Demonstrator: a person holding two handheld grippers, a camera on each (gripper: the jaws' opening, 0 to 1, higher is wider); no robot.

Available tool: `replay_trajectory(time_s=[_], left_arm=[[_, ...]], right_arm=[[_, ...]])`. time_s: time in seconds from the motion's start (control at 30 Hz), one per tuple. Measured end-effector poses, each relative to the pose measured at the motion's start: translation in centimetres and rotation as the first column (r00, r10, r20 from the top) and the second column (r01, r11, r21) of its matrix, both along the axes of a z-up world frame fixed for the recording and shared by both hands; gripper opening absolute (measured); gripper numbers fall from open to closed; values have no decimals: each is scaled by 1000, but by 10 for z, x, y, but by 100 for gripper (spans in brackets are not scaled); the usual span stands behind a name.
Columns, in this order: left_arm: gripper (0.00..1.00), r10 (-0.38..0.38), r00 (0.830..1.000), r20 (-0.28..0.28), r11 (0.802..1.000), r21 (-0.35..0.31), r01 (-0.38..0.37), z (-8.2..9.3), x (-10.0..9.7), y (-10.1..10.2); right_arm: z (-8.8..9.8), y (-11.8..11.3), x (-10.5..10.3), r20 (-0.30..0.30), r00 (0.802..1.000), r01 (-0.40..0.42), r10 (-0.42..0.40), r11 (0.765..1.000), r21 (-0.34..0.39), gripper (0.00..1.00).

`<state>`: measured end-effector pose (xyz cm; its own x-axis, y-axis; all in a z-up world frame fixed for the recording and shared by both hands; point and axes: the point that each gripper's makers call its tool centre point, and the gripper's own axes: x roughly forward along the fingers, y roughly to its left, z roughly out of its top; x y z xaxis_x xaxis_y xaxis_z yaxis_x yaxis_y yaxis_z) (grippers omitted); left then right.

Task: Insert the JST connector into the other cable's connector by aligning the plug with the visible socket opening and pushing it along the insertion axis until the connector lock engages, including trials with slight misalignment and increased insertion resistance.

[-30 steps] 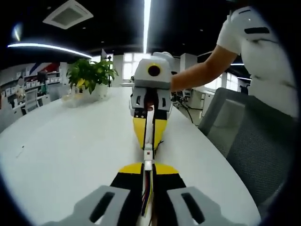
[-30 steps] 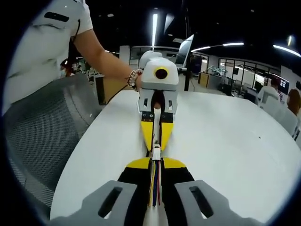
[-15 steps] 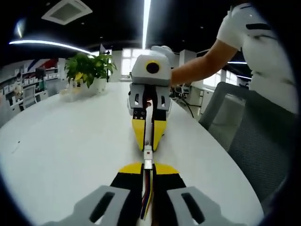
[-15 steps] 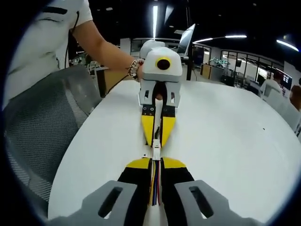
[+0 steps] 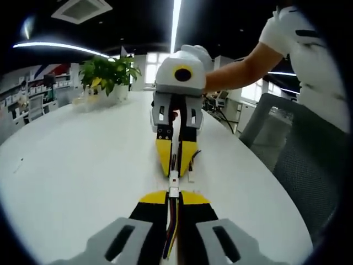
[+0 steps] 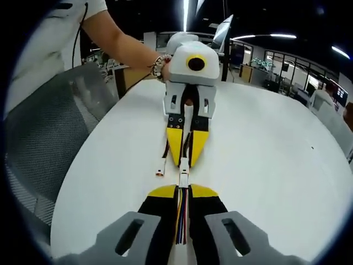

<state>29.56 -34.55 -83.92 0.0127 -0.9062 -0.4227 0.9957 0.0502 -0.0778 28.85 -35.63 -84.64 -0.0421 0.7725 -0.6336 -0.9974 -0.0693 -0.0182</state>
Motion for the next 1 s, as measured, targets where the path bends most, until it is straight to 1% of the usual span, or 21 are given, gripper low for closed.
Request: replay_trajectory(time_s=[0.13, 0.2, 0.33, 0.53, 0.67, 0.73, 0.8, 0.9, 1.0], left_arm=[[0, 3, 1000, -4, 1000, 5, -3, 0, -3, -3], [0, 1, 1000, -14, 1000, -2, -1, 0, -3, -4], [0, -9, 1000, -5, 1000, 8, 9, -1, -4, -3], [0, -11, 1000, 0, 1000, 5, 11, 0, -4, -2], [0, -16, 1000, -3, 1000, 3, 16, 0, -5, -1], [0, -18, 1000, -2, 1000, 3, 18, 0, -5, -1], [0, -24, 1000, -1, 1000, 6, 24, 0, -6, -1], [0, -30, 1000, 7, 999, 14, 30, -1, -6, -1], [0, -37, 999, 5, 999, 16, 37, -3, -8, 0]], right_arm=[[-4, -1, 1, 1, 1000, -4, 4, 1000, -19, 4], [-6, -2, 2, 16, 1000, -12, 13, 999, -33, 4], [-7, -1, 1, 13, 1000, -13, 13, 999, -41, 4], [-6, -3, 5, 11, 1000, -8, 9, 1000, -26, 4], [-2, -2, 3, -4, 1000, -9, 9, 1000, -1, 4], [-1, -1, 2, -2, 1000, -15, 15, 1000, 3, 4], [0, 0, 0, -8, 1000, -16, 16, 1000, 3, 4], [-2, 1, -1, 2, 1000, -28, 28, 1000, -13, 4], [-3, 3, -2, 1, 999, -36, 36, 999, -6, 4]])
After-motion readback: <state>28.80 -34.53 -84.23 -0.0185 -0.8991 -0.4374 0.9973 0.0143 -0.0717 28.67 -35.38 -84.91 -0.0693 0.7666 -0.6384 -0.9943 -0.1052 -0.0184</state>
